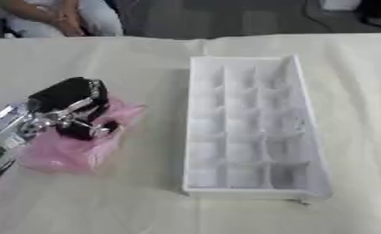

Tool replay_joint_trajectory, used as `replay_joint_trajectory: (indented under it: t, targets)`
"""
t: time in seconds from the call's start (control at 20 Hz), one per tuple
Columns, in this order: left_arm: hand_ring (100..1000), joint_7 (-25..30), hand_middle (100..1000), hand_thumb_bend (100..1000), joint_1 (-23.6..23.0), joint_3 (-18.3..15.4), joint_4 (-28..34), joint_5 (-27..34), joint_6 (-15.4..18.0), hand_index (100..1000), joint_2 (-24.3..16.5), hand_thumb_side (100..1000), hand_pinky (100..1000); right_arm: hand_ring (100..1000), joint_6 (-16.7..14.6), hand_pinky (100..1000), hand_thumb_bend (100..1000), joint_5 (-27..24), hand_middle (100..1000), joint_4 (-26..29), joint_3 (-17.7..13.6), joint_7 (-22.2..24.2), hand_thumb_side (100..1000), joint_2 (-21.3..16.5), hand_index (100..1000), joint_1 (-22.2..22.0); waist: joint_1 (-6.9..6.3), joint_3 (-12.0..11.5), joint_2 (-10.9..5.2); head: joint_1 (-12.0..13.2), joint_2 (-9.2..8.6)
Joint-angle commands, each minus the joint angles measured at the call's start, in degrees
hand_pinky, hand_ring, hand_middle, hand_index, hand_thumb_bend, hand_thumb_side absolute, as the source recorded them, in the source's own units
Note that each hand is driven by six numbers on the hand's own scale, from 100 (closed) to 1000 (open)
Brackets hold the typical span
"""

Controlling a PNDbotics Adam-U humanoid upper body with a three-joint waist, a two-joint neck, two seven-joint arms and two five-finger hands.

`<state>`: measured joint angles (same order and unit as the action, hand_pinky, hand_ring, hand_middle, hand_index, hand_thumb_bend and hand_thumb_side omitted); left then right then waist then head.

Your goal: Pick up objects on the table and place them in the box.

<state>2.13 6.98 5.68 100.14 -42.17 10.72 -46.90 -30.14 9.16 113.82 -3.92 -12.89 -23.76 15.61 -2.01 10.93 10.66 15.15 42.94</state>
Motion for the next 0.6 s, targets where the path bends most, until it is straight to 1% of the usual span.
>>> replay_joint_trajectory:
  t: [0.05,0.25,0.45,0.6]
  targets:
    - [100,-2.6,100,284,-0.3,-4.3,1.7,-1.2,-0.6,176,-3.1,100,100,106,0.2,100,372,0.0,101,0.8,-0.4,0.1,1000,-1.0,465,0.1,-0.18,-0.2,-1.07,-1.1,-1.13]
    - [100,-5.2,100,329,-0.9,-7.2,1.8,-1.8,-1.4,175,-5.9,100,100,106,0.5,100,370,0.0,101,0.8,-0.2,0.3,1000,-1.1,465,0.0,-0.64,-0.6,-1.4,-1.4,-1.67]
    - [100,-6.8,100,332,-0.7,-8.4,1.9,-2.2,-2.0,173,-6.7,100,100,106,0.6,100,370,-0.2,101,0.8,-0.1,0.5,1000,-1.1,465,0.0,-0.82,-0.7,-1.57,-1.6,-2.22]
    - [100,-7.4,100,321,-0.6,-8.7,1.5,-1.9,-2.4,175,-6.8,100,100,107,0.6,100,371,-0.2,102,0.8,-0.1,0.6,1000,-1.0,465,-0.1,-0.92,-0.7,-1.57,-1.6,-2.26]
